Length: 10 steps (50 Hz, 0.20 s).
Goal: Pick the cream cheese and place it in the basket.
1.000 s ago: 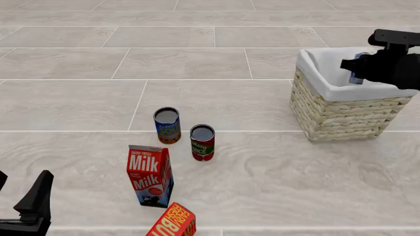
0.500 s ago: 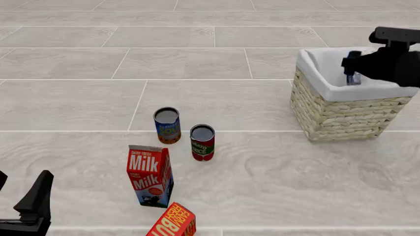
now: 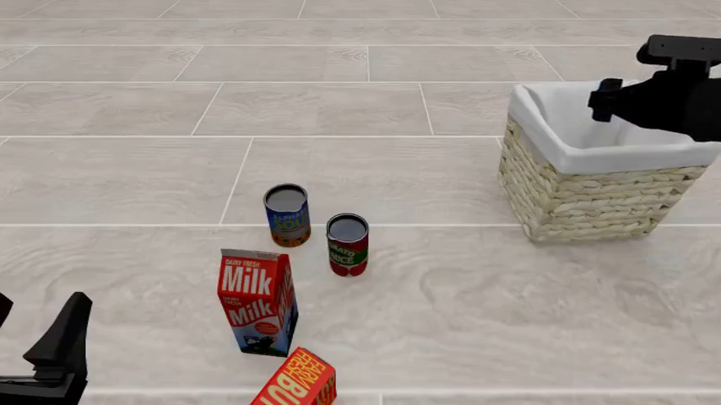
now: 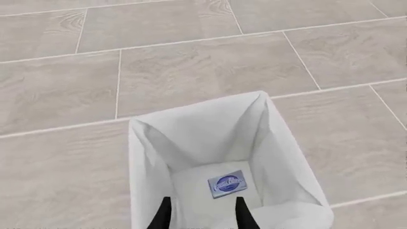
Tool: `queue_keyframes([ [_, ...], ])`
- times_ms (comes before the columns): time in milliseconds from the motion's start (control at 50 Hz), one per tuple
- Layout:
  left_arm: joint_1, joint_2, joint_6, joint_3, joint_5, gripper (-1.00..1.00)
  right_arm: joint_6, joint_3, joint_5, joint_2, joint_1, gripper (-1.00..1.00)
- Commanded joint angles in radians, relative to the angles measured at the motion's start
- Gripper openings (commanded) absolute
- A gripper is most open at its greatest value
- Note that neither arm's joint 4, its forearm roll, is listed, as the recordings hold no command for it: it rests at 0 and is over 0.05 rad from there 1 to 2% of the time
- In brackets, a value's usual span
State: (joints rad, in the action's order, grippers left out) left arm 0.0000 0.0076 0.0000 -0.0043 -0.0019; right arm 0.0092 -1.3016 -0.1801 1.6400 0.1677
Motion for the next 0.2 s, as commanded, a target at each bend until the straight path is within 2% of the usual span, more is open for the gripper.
queue_keyframes([
  [20, 0.000, 0.000, 0.000, 0.000, 0.000, 1.00, -0.014, 0.027, -0.015, -0.067, -0.005, 1.00],
  [200, 0.000, 0.000, 0.000, 0.000, 0.000, 1.00, -0.021, 0.094, -0.018, -0.159, 0.000, 1.00],
])
